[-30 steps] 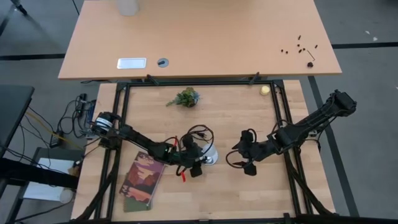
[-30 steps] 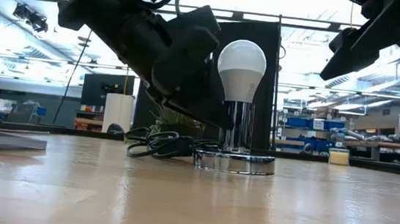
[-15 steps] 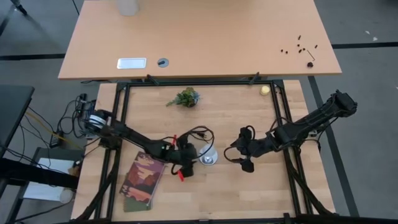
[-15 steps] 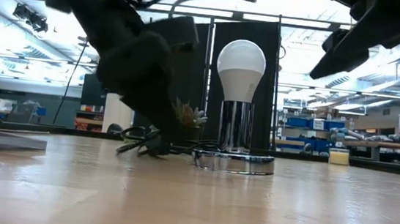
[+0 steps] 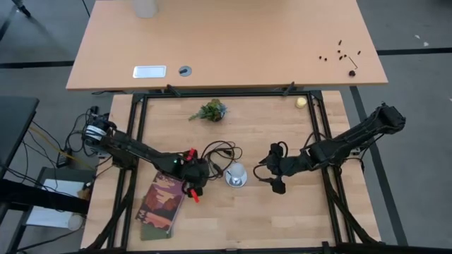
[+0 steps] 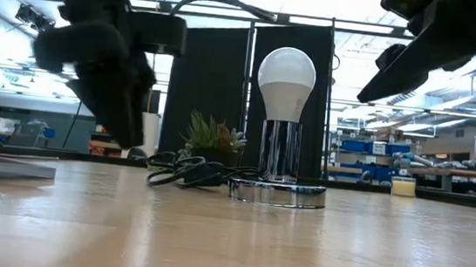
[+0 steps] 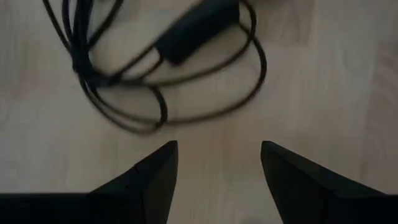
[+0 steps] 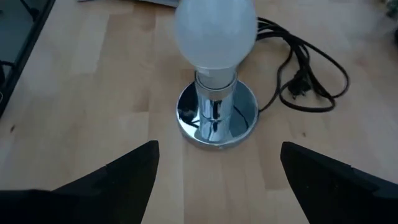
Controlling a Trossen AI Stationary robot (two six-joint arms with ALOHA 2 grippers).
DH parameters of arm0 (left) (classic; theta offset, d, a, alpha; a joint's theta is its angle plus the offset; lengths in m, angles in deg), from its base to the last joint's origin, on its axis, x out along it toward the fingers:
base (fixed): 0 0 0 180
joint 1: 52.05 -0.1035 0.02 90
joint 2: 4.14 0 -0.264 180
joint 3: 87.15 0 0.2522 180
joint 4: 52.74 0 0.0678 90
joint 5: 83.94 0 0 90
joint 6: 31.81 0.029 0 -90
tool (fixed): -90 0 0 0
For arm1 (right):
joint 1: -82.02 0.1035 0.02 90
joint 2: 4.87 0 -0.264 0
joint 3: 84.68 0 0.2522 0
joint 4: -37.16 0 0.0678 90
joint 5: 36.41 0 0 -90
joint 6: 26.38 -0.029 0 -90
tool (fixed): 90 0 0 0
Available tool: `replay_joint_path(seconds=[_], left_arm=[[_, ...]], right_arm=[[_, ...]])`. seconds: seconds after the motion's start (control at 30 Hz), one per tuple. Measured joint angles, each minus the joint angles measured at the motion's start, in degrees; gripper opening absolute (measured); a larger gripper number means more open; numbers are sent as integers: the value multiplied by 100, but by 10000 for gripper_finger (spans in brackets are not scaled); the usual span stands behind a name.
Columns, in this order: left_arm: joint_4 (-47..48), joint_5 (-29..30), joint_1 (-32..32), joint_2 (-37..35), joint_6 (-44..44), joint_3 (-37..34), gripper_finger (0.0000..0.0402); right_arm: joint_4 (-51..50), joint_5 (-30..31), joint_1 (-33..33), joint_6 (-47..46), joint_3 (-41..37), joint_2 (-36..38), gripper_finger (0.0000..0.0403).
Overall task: Screw lightbulb
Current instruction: Remove the white lightbulb from the lamp socket
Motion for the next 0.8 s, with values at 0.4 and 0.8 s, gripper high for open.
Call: replay_joint_path(seconds=[0.4, 0.8], left_arm=[[145, 952, 1034, -1506, -729, 0, 227], [-416, 2773, 2243, -2335, -877, -454, 223]], right_arm=[[488, 109, 115, 330, 199, -426, 345], [602, -345, -610, 902, 205, 220, 345]])
